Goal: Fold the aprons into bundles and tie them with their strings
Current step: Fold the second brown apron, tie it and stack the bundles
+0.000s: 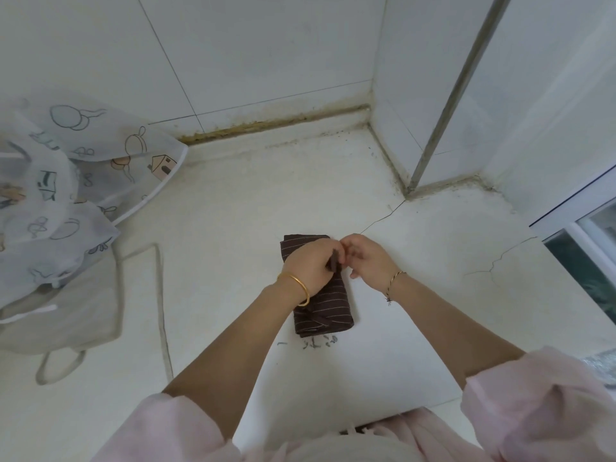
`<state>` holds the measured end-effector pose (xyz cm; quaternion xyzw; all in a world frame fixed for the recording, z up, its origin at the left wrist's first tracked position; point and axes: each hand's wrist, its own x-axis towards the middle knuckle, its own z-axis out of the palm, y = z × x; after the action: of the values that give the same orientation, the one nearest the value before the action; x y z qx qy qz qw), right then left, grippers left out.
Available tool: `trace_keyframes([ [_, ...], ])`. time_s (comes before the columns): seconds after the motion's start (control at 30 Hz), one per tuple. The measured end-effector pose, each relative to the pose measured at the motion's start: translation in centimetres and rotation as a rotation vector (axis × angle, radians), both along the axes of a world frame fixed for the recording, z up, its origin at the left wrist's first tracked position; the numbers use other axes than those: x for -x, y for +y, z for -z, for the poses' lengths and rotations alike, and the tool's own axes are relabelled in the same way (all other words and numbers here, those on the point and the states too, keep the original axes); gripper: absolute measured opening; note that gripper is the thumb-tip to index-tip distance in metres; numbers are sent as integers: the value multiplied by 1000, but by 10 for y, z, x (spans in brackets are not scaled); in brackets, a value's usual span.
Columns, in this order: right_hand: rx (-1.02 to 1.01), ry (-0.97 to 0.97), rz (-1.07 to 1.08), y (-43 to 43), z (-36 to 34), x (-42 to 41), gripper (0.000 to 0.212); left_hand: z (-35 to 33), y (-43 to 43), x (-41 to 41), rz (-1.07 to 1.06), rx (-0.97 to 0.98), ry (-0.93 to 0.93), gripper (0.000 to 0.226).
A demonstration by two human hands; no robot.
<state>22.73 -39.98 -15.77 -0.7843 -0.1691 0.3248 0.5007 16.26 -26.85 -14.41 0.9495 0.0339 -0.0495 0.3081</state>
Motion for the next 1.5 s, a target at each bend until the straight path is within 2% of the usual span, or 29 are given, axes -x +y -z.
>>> trace_keyframes([
  [0.1, -30, 11, -5, 1, 5, 1, 32, 9, -2, 8, 113, -261, -166, 20],
  [0.2, -33, 41, -36, 2, 6, 2, 35, 18, -2, 12, 100, -324, -194, 24],
  [0.3, -10, 65, -90, 2, 5, -1, 38, 19, 1, 12, 58, -296, -178, 15],
  [0.37, 2, 87, -83, 2, 5, -3, 31, 18, 3, 13, 24, -246, -151, 12],
  [0.5, -17, 101, -4, 0, 10, 0, 19, 15, 8, 13, -5, -109, -100, 15],
  [0.6, 46, 22, -41, 3, 8, -1, 14, 12, 14, 10, 43, -26, -42, 18],
  [0.67, 112, 6, -109, 4, 5, -3, 14, 13, 18, 9, 84, -8, -77, 16],
  [0.73, 144, 37, -137, 3, 1, -4, 16, 14, 21, 10, 78, -9, -92, 23],
  [0.87, 88, 151, 21, -10, -4, -15, 29, 9, 22, 6, -34, 101, 15, 35],
  [0.93, 99, 177, -15, -19, -3, -18, 32, 5, 25, 4, -88, 95, 36, 37],
  [1.03, 276, 59, -72, -25, 3, -17, 34, 3, 30, 3, -114, 78, 81, 43],
  [1.13, 679, -334, -187, -16, 5, -15, 31, 2, 29, 5, -164, 259, 142, 39],
  [1.2, 824, -456, -226, -7, 6, -11, 25, -2, 24, 6, -186, 331, 211, 44],
  [1.37, 948, -499, -273, 6, 12, -8, 18, -1, 14, 11, -311, 551, 200, 60],
  [1.43, 941, -479, -283, 6, 10, -8, 21, 0, 13, 9, -353, 593, 198, 57],
  [1.5, 834, -409, -222, 4, 10, -9, 25, -2, 12, 6, -338, 594, 201, 44],
])
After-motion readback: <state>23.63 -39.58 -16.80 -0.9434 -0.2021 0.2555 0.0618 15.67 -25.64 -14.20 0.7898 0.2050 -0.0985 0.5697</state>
